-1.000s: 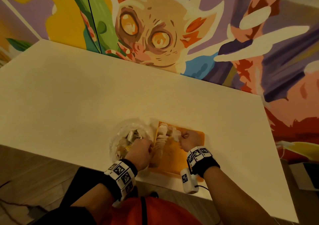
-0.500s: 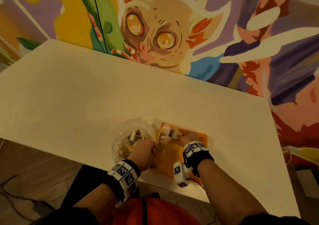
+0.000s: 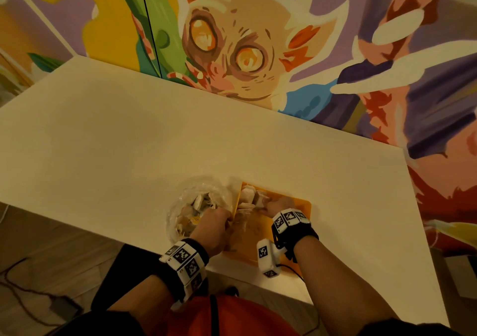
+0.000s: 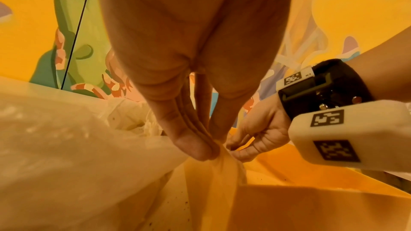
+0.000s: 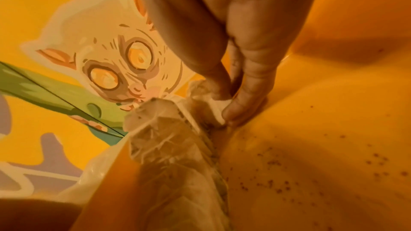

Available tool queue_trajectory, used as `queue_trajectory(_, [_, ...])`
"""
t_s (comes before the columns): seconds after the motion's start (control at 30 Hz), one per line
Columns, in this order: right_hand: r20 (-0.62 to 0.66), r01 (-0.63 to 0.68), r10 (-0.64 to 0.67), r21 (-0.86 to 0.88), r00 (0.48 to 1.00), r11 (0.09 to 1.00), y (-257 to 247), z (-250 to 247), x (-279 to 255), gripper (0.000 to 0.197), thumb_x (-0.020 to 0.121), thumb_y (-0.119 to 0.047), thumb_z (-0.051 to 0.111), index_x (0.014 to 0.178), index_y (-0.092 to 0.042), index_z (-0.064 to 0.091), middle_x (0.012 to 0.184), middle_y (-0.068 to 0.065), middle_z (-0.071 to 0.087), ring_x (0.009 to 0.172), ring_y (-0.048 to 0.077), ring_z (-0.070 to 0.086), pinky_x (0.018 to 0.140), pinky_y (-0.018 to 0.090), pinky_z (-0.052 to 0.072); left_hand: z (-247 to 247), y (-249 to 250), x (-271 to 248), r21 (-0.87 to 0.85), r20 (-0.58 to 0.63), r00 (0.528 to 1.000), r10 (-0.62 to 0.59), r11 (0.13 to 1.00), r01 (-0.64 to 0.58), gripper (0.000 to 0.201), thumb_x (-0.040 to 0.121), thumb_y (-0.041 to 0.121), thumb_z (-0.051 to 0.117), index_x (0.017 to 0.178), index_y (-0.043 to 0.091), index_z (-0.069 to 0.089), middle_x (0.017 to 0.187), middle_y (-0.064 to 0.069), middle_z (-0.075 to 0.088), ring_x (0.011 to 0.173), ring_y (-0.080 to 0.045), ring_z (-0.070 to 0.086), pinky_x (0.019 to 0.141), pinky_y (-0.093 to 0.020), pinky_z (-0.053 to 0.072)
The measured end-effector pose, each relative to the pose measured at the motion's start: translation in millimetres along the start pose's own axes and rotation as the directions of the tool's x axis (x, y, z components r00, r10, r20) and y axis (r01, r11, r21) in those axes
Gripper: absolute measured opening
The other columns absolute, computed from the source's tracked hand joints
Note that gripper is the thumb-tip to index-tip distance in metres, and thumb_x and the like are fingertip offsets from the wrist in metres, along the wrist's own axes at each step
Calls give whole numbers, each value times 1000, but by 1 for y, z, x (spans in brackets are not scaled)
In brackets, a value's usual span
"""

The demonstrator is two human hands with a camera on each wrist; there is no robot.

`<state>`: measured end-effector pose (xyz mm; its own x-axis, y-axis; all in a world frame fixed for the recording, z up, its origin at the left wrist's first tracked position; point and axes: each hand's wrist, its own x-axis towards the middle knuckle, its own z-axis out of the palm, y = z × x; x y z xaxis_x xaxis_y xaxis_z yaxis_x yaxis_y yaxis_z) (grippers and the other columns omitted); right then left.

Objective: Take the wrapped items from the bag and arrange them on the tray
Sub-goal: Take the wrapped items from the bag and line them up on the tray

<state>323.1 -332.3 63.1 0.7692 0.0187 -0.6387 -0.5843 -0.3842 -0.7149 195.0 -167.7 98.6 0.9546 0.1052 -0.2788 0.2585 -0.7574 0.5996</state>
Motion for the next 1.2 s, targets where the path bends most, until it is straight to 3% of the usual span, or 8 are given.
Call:
queue_trajectory(0.1, [-57,-40,41,25,998,999,-2,5,3,26,92,-10,60,73,-26,57,83,2,59,81,20,61,76,25,58,-1,-1,-2,-4,5,1000,8,1000,-8,23,94,12,56,113,15,68,104,-3,68,94,-16,59,80,-23,50])
queue_trajectory(0.2, [-194,-55,40,-73,980,996,0,5,1,27,93,-28,60,70,-12,59,60,1,50,53,15,44,35,14,34,-1,-3,-2,-16,-6,1000,20,1000,-20,23,93,12,56,112,15,68,102,-1,69,93,-14,60,77,-20,47])
queue_trajectory(0.33, [-100,-38,27,-113,995,993,0,9,2,16,94,-19,59,81,-15,67,78,2,61,62,13,54,51,11,49,-2,0,-2,-3,-13,1000,28,1000,-28,23,94,12,55,112,15,69,103,-2,70,93,-14,60,81,-21,48])
queue_trajectory(0.4, [-147,-56,27,-201,989,978,0,6,1,17,95,-20,58,93,-10,72,76,1,62,58,11,51,34,8,37,-2,0,-2,-2,-13,999,36,999,-36,22,94,11,55,111,13,69,102,-2,70,88,-12,60,78,-18,46])
queue_trajectory(0.57, [-54,-8,3,-91,999,996,-1,4,-1,26,90,-2,58,114,-6,67,115,16,68,87,21,65,83,36,59,-3,0,-4,-11,-9,1000,29,1000,-29,22,95,12,55,111,13,69,104,-4,69,92,-15,61,80,-20,48])
queue_trajectory(0.8, [-98,-84,89,57,991,995,8,-5,-14,8,89,-5,66,96,-4,65,82,10,66,84,29,68,87,44,57,-13,1,-11,-67,-111,993,52,996,-59,20,91,20,61,107,17,71,95,3,72,79,-5,61,65,-5,41])
queue_trajectory(0.93, [-108,-39,54,140,993,989,12,-7,-29,9,91,-10,65,89,-13,57,88,15,66,60,24,63,66,36,56,-36,-7,-14,-155,-281,959,-37,988,-7,5,86,24,68,85,22,72,75,14,67,65,3,59,56,-4,41])
queue_trajectory(1.2, [20,370,-382,-302,924,879,-4,12,-74,9,88,-24,66,81,-28,65,85,-10,69,79,8,66,72,23,56,-49,-47,11,-43,-153,939,-307,952,304,33,84,44,64,101,16,59,95,-2,64,88,-22,61,76,-36,53])
